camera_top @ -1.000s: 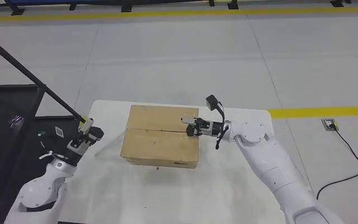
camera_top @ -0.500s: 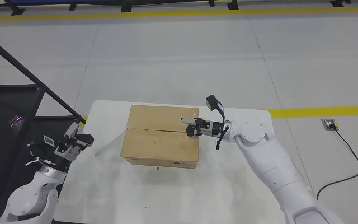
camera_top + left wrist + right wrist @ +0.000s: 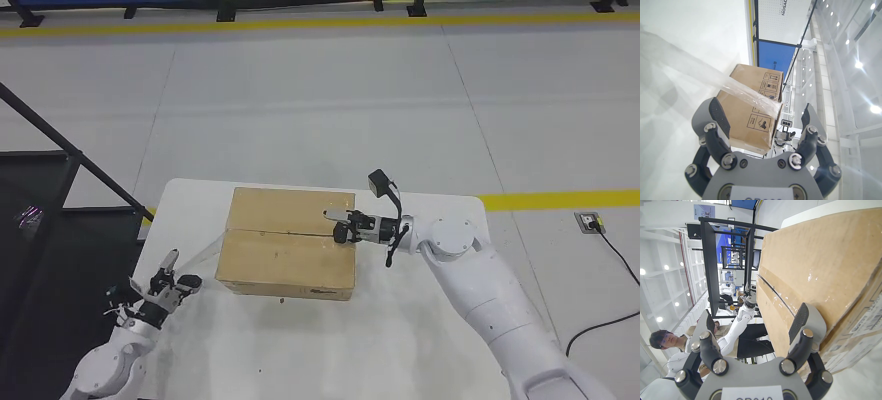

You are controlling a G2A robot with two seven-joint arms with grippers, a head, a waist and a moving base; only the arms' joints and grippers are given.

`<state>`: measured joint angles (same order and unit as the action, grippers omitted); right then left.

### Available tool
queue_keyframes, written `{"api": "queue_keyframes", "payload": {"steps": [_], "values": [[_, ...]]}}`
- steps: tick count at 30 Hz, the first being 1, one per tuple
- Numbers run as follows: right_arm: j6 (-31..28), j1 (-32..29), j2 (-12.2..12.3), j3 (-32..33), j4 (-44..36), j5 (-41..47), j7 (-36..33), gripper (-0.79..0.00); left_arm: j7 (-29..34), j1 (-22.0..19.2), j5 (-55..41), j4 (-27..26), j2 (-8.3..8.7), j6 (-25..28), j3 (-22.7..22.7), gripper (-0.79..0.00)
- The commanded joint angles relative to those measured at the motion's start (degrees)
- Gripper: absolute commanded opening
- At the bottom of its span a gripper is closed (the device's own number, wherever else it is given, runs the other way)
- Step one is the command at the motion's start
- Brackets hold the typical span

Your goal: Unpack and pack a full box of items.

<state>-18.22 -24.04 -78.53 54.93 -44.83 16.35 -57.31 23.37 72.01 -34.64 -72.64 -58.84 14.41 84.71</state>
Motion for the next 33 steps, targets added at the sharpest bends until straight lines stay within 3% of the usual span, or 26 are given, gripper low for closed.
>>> {"api": "queue_keyframes", "payload": {"steps": [1, 9, 16, 22, 33], "values": [[0.0, 0.0, 0.0, 0.0, 0.0, 0.0, 0.0, 0.0, -0.02, -1.93, -0.19, 2.07, -0.44, -0.8, -1.59, 0.0], [0.0, 0.0, 0.0, 0.0, 0.0, 0.0, 0.0, 0.0, -2.79, -11.25, -4.94, 10.77, -2.85, -1.45, -6.65, 0.0], [0.0, 0.0, 0.0, 0.0, 0.0, 0.0, 0.0, 0.0, -2.59, -14.67, -8.59, 13.32, -3.94, 5.38, -5.96, 0.0], [0.0, 0.0, 0.0, 0.0, 0.0, 0.0, 0.0, 0.0, -3.7, -13.96, -6.76, 10.73, -3.58, 9.47, -2.42, 0.0], [0.0, 0.0, 0.0, 0.0, 0.0, 0.0, 0.0, 0.0, -8.79, -8.75, 1.79, -0.75, -2.92, 11.75, 2.66, 0.0]]}}
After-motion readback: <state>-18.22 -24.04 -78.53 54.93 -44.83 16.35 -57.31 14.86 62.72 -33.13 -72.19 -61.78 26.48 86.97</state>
